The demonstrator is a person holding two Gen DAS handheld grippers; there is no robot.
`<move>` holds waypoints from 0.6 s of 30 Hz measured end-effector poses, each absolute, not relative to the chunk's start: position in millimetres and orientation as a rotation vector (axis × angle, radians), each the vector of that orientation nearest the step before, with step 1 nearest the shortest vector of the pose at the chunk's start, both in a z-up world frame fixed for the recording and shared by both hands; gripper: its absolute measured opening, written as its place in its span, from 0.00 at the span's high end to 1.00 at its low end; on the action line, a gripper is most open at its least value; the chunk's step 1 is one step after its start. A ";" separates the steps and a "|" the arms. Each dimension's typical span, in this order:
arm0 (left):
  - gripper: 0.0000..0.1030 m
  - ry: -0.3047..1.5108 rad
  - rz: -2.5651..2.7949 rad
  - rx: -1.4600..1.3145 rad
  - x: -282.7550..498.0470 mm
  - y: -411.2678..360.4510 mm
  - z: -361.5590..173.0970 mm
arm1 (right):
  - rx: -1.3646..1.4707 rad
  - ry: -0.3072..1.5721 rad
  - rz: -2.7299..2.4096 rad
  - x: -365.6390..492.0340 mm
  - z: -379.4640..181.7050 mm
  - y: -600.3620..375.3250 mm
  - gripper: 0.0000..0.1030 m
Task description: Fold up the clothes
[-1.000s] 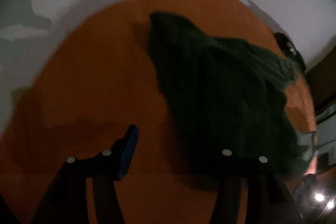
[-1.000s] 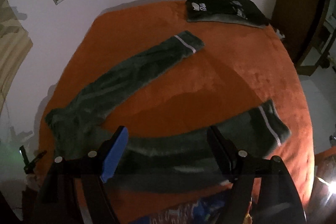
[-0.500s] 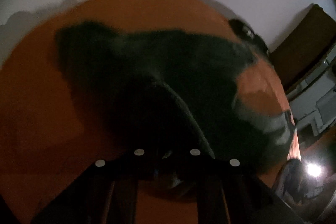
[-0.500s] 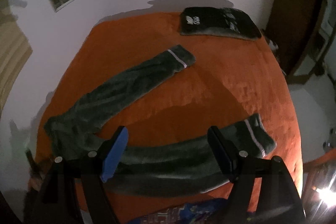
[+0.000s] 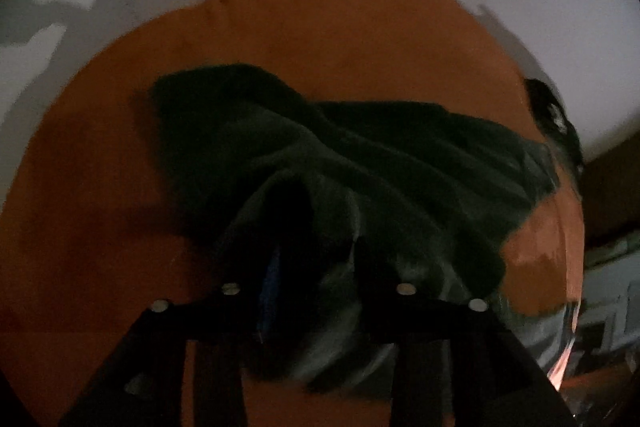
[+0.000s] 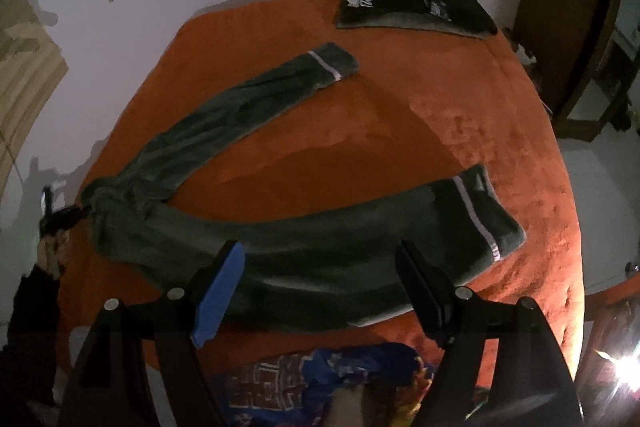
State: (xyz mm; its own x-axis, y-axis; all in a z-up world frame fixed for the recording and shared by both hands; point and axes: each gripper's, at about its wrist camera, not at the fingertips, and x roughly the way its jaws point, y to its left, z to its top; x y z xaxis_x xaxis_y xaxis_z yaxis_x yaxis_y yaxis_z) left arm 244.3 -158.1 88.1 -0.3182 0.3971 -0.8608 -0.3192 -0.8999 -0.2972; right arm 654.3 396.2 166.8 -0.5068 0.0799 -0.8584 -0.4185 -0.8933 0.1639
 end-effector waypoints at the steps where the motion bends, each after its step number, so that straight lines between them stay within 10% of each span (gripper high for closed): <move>1: 0.39 -0.047 2.248 -1.450 258.9 -164.6 91.8 | -1.354 0.535 2.440 658.4 164.1 405.4 0.25; 10: 0.38 0.244 2.213 -1.373 302.7 -127.8 50.5 | -1.277 0.657 2.386 681.8 159.1 448.8 0.25; 13: 0.94 0.236 2.180 -1.317 311.9 -114.9 36.5 | -1.262 0.689 2.389 692.7 160.1 452.0 0.25; 18: 0.95 0.258 2.231 -1.181 357.7 -132.0 64.4 | -1.277 0.735 2.373 708.1 148.3 456.3 0.25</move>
